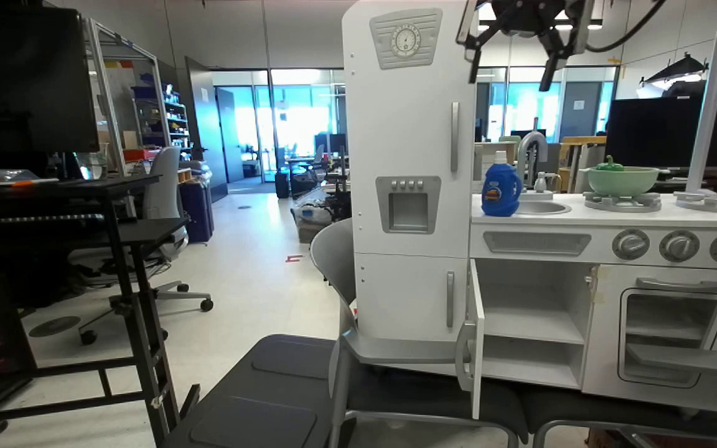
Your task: Open top cabinet door then put the blue container and the green pepper in the bottom compartment of the top cabinet respectively
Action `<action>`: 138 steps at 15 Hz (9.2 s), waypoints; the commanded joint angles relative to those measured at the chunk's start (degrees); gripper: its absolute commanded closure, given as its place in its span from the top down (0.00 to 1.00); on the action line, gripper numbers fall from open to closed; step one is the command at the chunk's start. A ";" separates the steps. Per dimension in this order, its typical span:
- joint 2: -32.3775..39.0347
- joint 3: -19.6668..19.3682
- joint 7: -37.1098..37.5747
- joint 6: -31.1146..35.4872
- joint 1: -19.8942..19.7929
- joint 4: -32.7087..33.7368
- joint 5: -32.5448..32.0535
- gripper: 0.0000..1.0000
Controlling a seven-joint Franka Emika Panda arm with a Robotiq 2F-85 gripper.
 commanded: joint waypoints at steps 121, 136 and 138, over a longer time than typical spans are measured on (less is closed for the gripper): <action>15.65 0.42 -66.03 23.04 -16.88 1.04 7.57 1.00; 30.13 1.41 -65.43 18.21 -14.85 17.86 7.77 1.00; 30.77 1.37 -64.34 16.61 -14.34 20.26 7.19 1.00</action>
